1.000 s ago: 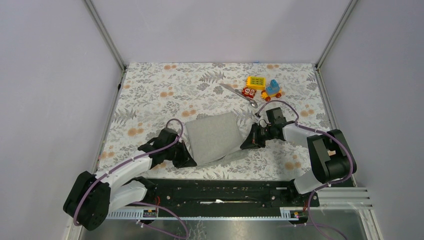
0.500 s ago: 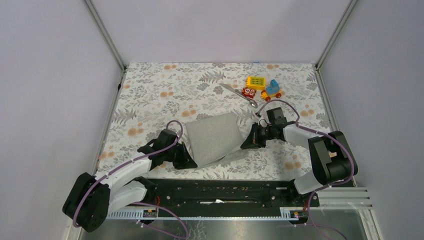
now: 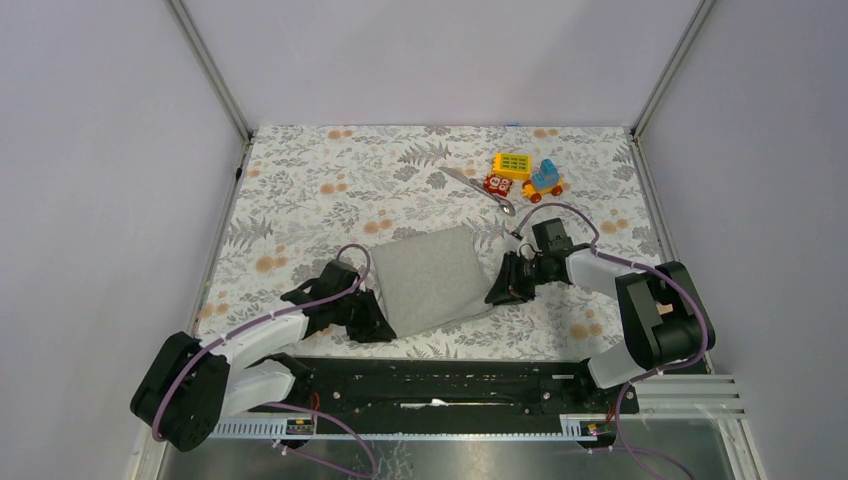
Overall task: Fold the napkin into a case and place the utensils inside
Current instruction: Fold the square-folded napkin at the center of the board, then smooth out the square-folded napkin at the center of the board.
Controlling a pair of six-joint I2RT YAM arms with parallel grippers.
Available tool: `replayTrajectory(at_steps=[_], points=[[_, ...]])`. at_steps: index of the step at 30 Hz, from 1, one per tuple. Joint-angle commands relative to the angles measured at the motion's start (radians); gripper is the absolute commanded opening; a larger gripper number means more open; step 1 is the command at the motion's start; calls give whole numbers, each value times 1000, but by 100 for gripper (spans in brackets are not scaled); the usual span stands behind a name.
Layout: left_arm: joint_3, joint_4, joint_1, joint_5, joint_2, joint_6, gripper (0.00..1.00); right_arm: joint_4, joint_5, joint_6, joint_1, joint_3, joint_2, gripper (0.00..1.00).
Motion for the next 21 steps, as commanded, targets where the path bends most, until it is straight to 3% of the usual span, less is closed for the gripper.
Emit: replayTrajectory(at_steps=[1, 4, 8, 10, 14, 18, 21], points=[[57, -87, -5, 9, -52, 31, 32, -182, 164, -118, 5, 53, -48, 34], [112, -199, -5, 6, -131, 48, 42, -240, 220, -113, 20, 70, -140, 42], [187, -267, -4, -9, -173, 67, 42, -306, 305, -90, 110, 165, -202, 55], [195, -174, -4, 24, -132, 46, 37, -202, 201, -36, 137, 167, -172, 61], [189, 34, -5, 65, 41, 10, 24, 88, -19, 97, 149, 120, -25, 61], [144, 117, -6, 14, 155, 9, 18, 148, 15, 78, 145, 73, 41, 61], [34, 227, -6, 30, 167, -28, 18, 111, 142, 30, 144, 28, 31, 62]])
